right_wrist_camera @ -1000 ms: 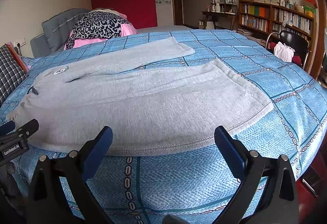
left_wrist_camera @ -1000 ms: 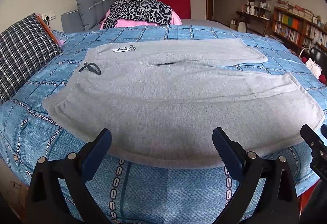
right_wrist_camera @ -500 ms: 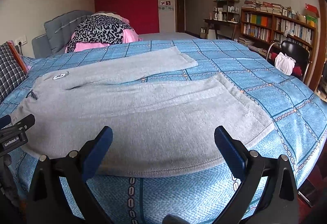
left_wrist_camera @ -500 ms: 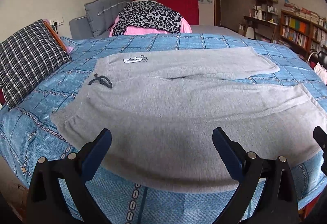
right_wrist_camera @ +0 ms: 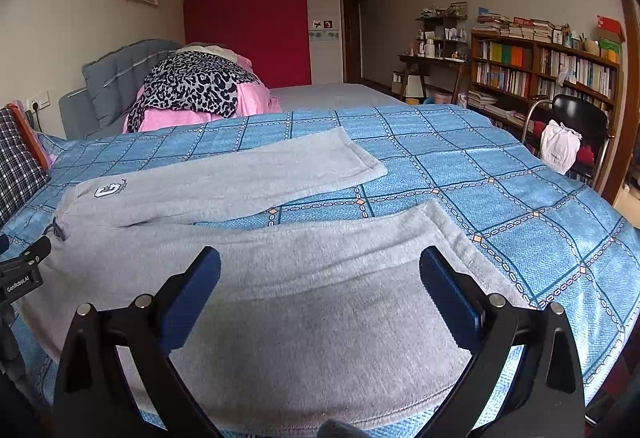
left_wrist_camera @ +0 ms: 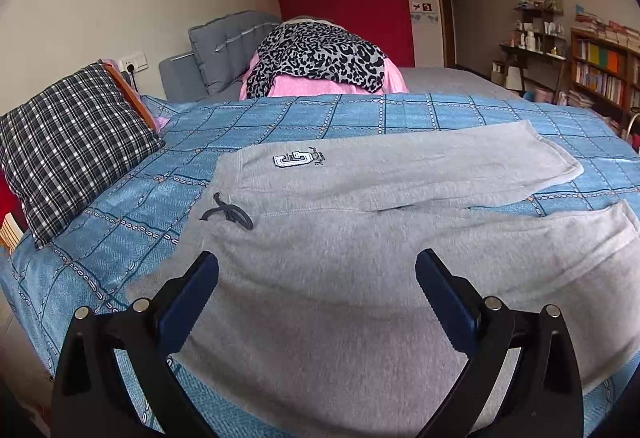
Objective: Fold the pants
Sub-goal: 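Lower both grippers onto the waistband near the G logo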
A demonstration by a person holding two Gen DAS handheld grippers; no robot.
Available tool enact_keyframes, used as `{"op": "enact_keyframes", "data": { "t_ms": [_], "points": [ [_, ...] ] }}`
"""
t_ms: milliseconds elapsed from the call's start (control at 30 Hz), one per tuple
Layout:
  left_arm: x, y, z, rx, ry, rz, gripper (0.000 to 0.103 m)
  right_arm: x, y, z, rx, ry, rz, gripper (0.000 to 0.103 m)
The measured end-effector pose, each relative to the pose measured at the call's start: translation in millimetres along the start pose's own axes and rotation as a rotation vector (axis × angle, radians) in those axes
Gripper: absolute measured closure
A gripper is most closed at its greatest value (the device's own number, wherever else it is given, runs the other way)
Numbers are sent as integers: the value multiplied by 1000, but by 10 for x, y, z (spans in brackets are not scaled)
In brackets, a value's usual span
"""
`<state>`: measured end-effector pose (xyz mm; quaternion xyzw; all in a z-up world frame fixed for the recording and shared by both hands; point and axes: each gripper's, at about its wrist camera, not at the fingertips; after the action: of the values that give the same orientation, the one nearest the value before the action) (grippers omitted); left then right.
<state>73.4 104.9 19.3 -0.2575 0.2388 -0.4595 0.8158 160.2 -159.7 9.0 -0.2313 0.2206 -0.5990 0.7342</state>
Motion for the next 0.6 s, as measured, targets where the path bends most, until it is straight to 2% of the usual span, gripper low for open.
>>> {"op": "enact_keyframes", "data": {
  "t_ms": [600],
  "points": [
    [-87,368,397,2,38,75,5,-5,487,326,-48,-29,-21,2]
  ]
}}
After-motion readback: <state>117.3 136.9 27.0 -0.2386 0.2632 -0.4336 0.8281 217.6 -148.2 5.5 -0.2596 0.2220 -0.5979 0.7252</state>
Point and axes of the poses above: each gripper's, at about its wrist camera, not at the fingertips, and y roughly the way its jaws point, x to its right, z to its top, and after that the axes turned 7 degrees about -x, right-handed
